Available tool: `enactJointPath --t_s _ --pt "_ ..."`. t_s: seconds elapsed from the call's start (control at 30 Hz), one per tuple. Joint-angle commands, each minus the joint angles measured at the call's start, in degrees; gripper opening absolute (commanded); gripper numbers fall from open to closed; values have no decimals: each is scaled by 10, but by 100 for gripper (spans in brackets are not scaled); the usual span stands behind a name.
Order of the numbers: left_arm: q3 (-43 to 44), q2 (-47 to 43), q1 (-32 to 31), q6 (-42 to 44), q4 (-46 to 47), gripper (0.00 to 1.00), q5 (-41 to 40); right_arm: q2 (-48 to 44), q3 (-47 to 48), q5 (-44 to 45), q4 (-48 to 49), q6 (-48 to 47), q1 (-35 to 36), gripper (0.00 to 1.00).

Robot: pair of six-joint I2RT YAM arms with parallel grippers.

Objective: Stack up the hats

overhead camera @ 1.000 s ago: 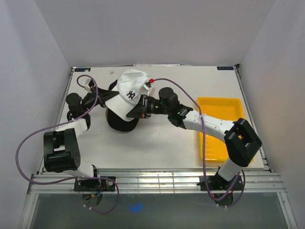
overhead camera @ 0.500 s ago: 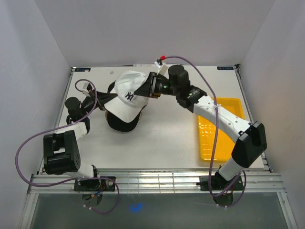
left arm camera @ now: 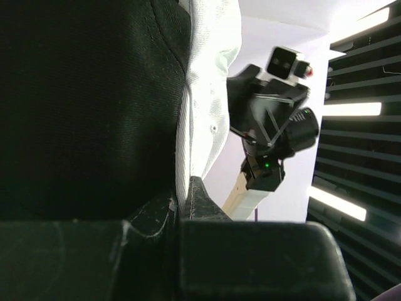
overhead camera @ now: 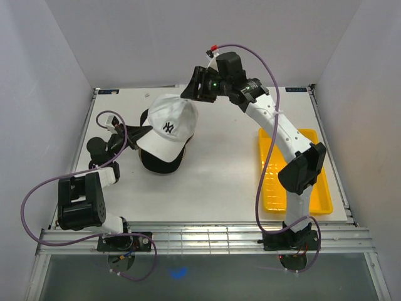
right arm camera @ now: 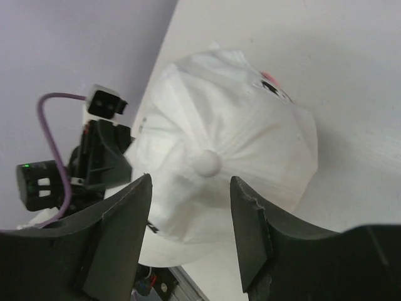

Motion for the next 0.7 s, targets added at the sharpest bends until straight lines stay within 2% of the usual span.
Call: enactJointPath --t_s 0.0,0.4,0.5,0.53,0.67 --pt "-19 -20 7 -8 29 0 -5 15 14 17 -72 -33 3 59" --pt "-46 5 9 -11 70 0 -3 26 9 22 -58 -62 7 58" --pt "-46 12 8 -10 80 3 2 29 14 20 -50 -64 9 50" --pt "-45 16 8 -10 82 5 3 28 14 18 -46 -64 10 40" --pt "-36 18 9 -11 86 16 10 22 7 13 -23 -62 11 24"
